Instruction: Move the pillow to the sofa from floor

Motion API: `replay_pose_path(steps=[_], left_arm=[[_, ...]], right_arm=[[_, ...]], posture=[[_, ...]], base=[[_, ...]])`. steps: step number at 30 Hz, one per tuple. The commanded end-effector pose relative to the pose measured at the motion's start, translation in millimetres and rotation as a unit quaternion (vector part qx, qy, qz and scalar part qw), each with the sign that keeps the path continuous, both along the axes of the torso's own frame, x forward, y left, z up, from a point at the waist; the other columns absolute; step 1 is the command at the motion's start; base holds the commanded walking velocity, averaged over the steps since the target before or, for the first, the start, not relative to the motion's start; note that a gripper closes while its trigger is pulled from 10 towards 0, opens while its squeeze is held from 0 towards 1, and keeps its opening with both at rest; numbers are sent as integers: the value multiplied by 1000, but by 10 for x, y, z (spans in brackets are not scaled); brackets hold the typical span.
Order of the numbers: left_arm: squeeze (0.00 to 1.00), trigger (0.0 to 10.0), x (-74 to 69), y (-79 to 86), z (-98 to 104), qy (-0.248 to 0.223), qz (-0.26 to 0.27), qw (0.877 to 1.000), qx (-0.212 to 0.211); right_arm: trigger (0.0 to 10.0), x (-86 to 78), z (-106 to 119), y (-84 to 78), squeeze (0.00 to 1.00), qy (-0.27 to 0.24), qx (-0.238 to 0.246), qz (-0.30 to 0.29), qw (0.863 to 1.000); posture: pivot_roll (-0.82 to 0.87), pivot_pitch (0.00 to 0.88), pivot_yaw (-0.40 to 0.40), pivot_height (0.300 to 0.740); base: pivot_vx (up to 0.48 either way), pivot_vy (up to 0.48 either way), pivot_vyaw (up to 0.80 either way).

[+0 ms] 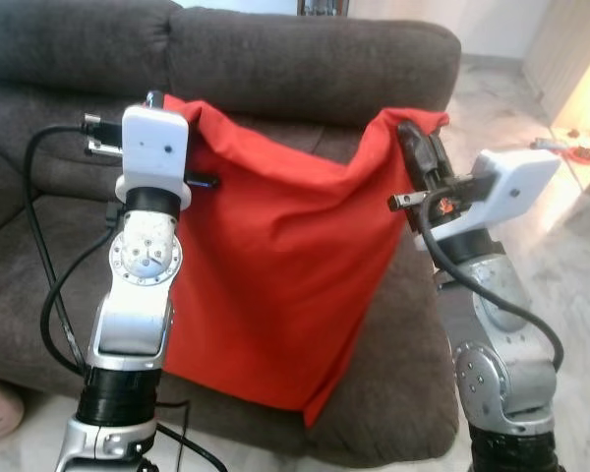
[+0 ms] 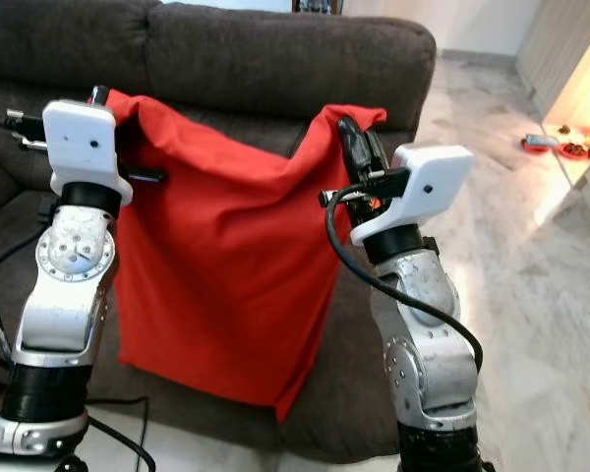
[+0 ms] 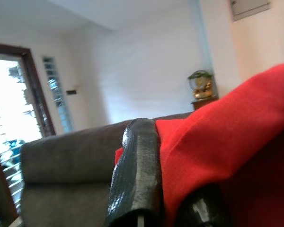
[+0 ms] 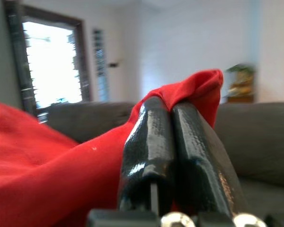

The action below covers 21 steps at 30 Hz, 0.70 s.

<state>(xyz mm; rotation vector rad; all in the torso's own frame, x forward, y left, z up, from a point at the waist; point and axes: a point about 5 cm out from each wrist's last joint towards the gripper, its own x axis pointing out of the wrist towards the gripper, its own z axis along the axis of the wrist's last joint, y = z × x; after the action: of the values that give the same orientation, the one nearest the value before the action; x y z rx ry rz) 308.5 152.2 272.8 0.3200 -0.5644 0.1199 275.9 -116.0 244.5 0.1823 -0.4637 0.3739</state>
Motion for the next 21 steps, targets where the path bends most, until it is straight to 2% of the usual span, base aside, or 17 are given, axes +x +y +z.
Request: replay_pose_path(steps=[1, 3, 8, 12, 14, 16, 20, 21], left_arm=[[0, 10000, -70, 1, 163, -42, 1, 999, 5], [0, 10000, -67, 2, 152, -41, 1, 999, 5], [0, 10000, -37, -6, 52, -17, -5, 1000, 8], [0, 10000, 20, 102, -240, 52, 8, 999, -15], [0, 10000, 36, 94, -306, 73, 0, 997, -7], [0, 10000, 42, 56, -385, 94, -14, 995, 7], [0, 10000, 41, -70, -553, 149, -69, 986, 29], [0, 10000, 21, -130, -623, 166, -92, 981, 49]], right_arm=[[10000, -85, 147, 88, 0, -39, -4, 32, 999], [10000, -87, 98, 116, 0, -28, -13, 42, 999], [10000, -77, -26, 147, 0, -2, -38, 51, 998], [10000, -43, -225, 123, 0, 39, -70, 47, 996], [10000, 3, -327, 100, 0, 69, -107, 30, 991], [10000, 30, -430, 92, 0, 91, -151, 27, 984], [10000, 20, -476, 138, 0, 104, -174, 49, 978], [10000, -4, -476, 194, 0, 101, -188, 65, 975]], posture=[[78, 31, -35, 740], [78, 32, -35, 740], [79, 32, -36, 740], [78, 33, -35, 740], [77, 33, -36, 740], [78, 34, -37, 740], [80, 34, -41, 740], [80, 36, -40, 740]], base=[[341, 0, 0], [304, 0, 0], [0, 0, 0], [0, 0, 0], [0, 0, 0], [0, 0, 0], [0, 0, 0], [0, 0, 0]])
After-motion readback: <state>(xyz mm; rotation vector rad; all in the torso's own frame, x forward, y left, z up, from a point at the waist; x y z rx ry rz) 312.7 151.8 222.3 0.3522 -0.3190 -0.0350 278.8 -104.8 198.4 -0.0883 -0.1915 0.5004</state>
